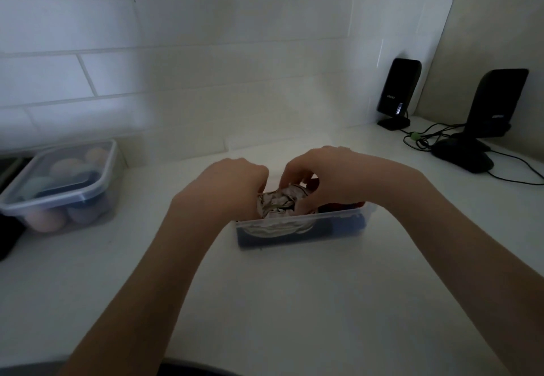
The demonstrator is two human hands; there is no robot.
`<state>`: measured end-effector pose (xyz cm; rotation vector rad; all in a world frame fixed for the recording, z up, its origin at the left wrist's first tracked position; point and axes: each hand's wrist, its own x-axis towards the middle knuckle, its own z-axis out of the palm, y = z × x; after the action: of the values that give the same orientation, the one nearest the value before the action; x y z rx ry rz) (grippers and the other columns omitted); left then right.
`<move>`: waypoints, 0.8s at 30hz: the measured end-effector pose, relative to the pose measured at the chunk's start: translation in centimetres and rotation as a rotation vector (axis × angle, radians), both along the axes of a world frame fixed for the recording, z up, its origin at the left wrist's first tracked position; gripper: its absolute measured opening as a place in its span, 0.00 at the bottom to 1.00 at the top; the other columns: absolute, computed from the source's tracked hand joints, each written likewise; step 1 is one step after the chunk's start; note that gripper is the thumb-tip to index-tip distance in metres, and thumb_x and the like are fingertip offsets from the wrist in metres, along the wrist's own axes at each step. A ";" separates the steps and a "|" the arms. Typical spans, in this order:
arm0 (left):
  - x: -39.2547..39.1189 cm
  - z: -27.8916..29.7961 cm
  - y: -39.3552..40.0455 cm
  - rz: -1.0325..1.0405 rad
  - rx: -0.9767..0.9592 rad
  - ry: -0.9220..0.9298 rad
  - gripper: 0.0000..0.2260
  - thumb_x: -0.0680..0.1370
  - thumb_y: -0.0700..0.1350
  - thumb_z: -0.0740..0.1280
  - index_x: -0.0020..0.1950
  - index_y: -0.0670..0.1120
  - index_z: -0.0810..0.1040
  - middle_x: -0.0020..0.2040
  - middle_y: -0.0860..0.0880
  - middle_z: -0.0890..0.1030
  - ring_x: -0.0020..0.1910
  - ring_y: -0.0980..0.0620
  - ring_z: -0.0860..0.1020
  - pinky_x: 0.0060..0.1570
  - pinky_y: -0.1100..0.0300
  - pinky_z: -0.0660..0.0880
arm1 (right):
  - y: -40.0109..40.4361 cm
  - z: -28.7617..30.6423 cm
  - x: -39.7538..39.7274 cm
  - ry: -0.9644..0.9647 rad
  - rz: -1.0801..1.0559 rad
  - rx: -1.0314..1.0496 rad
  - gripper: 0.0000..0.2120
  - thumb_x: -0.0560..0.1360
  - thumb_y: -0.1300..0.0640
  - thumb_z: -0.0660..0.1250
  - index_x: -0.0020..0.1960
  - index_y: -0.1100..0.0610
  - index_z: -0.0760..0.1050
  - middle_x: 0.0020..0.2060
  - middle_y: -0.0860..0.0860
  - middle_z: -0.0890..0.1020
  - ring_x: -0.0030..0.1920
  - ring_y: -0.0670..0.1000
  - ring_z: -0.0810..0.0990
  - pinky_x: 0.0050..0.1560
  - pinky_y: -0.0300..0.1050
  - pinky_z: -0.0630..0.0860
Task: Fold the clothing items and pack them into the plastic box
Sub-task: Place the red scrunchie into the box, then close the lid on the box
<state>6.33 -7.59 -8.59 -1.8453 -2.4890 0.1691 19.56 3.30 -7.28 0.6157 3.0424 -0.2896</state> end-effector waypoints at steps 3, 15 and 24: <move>0.1 -0.3 0.2 -0.011 -0.002 0.021 0.16 0.72 0.49 0.67 0.58 0.47 0.72 0.52 0.46 0.80 0.51 0.45 0.77 0.50 0.53 0.75 | -0.1 -0.5 0.0 -0.105 -0.030 0.203 0.17 0.69 0.42 0.69 0.58 0.42 0.75 0.50 0.41 0.80 0.53 0.48 0.76 0.53 0.46 0.60; -1.9 0.9 -2.9 0.018 0.495 -0.401 0.07 0.71 0.43 0.72 0.47 0.51 0.80 0.40 0.54 0.78 0.38 0.58 0.76 0.38 0.64 0.73 | 4.2 1.9 2.5 0.519 -0.258 -0.198 0.11 0.75 0.51 0.66 0.55 0.54 0.79 0.48 0.53 0.83 0.42 0.49 0.80 0.45 0.40 0.77; -5.3 -3.0 0.0 0.384 0.449 -1.183 0.20 0.71 0.45 0.73 0.61 0.43 0.76 0.40 0.44 0.76 0.35 0.48 0.71 0.34 0.61 0.69 | 7.0 -2.7 3.0 0.582 -0.548 -0.906 0.25 0.71 0.63 0.71 0.65 0.53 0.70 0.48 0.48 0.83 0.47 0.46 0.80 0.46 0.41 0.75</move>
<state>1.01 -7.62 -11.56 -1.3988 -3.0218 -1.7765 22.57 10.29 -9.97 1.3836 2.5838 -1.9818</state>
